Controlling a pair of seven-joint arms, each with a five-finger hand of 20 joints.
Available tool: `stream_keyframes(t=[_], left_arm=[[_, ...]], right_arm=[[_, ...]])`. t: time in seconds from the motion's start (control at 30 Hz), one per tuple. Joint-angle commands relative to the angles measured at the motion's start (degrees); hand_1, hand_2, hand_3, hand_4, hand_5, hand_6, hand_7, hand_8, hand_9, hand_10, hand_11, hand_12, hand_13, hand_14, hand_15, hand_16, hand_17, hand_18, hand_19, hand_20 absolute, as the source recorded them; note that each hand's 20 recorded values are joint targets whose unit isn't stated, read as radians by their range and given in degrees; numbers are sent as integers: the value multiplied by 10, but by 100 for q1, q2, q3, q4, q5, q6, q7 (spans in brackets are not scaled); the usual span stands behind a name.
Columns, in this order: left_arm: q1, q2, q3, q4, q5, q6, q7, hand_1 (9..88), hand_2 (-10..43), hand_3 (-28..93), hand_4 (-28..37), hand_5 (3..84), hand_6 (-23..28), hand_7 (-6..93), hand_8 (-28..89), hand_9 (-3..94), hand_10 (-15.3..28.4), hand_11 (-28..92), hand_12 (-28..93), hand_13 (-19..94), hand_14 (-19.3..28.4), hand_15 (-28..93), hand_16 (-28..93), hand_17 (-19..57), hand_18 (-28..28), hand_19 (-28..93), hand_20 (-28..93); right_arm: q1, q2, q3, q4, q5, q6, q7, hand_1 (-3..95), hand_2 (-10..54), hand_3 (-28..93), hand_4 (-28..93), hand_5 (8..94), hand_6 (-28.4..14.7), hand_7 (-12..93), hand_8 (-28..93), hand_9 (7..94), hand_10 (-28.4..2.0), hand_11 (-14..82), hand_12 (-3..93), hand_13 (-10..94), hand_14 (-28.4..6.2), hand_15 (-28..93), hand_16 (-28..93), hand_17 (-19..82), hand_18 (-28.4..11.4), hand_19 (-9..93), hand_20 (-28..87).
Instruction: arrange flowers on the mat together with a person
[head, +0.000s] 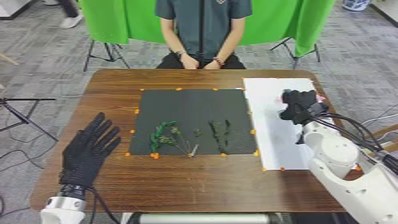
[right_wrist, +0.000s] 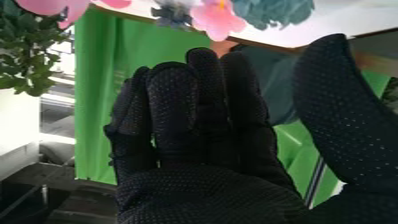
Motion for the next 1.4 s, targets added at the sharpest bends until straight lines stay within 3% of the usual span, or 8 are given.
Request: stream_keyframes(t=[0.03, 0.23, 0.33, 0.63, 0.7, 0.8, 1.17, 1.4], left_arm=[[4, -52, 20, 32, 3, 15, -55, 244, -35, 704, -283, 292, 34, 125, -71, 220, 105, 142, 150, 196, 133, 149, 42, -120, 205, 378, 91], [-6, -55, 24, 38, 5, -1, -63, 244, -35, 704, -283, 292, 34, 123, -71, 220, 104, 142, 150, 196, 133, 149, 42, -120, 205, 380, 92], [-22, -50, 33, 43, 1, -9, -56, 242, -36, 706, -283, 293, 34, 124, -70, 221, 105, 142, 150, 196, 133, 148, 41, -120, 205, 378, 92], [-20, -5, -18, 43, -13, 20, -54, 242, -35, 703, -283, 296, 36, 122, -70, 220, 105, 142, 151, 196, 133, 148, 42, -120, 205, 378, 92], [-1, 59, -43, 38, -24, 25, -59, 242, -35, 704, -283, 296, 36, 122, -70, 221, 105, 141, 150, 196, 133, 149, 42, -120, 205, 378, 92], [30, 142, -82, 32, -35, 50, -17, 242, -34, 703, -283, 296, 36, 122, -70, 221, 105, 141, 150, 195, 133, 149, 42, -119, 205, 378, 92], [149, 429, -184, 0, -87, 96, 55, 241, -33, 702, -283, 296, 36, 122, -70, 221, 105, 142, 150, 195, 134, 149, 42, -119, 205, 380, 92], [370, 659, -345, -54, -165, 295, 92, 240, -34, 704, -283, 292, 34, 123, -70, 220, 105, 141, 150, 195, 134, 148, 42, -119, 205, 379, 92]], right_arm=[[144, -29, -53, 177, 72, -71, -62, 346, -95, 853, -283, 449, -17, 420, -190, 488, -124, 416, 256, 540, -111, 823, 212, 257, -204, 816, 438], [207, -70, -143, 319, 59, -19, -89, 356, -95, 848, -283, 470, -15, 413, -186, 528, -121, 424, 254, 566, -103, 813, 217, 270, -207, 820, 437], [226, -76, -201, 452, 88, 358, -116, 366, -95, 841, -283, 495, -9, 415, -187, 570, -108, 433, 255, 588, -97, 805, 224, 284, -205, 827, 435], [168, -98, -245, 560, 77, 762, -260, 451, -95, 762, -282, 596, 3, 469, -1, 730, -76, 264, 437, 661, -78, 776, 263, 334, -200, 857, 422], [141, -98, -243, 564, 26, 851, -358, 498, -95, 757, -283, 648, 11, 468, 6, 833, -65, 213, 488, 690, -69, 767, 271, 354, -199, 868, 424], [144, -105, -251, 565, 28, 868, -435, 531, -95, 753, -283, 709, 20, 462, 0, 887, -54, 204, 493, 729, -57, 755, 272, 370, -199, 877, 426], [426, -76, -520, 357, 178, 1573, -716, 526, -95, 788, -283, 744, 17, 450, 4, 913, -50, 196, 500, 755, -53, 752, 284, 387, -201, 892, 433], [1329, -265, -1249, -117, 534, 2009, -1293, 525, -95, 794, -283, 748, 14, 443, 12, 914, -51, 196, 502, 755, -53, 753, 289, 385, -202, 893, 437]])
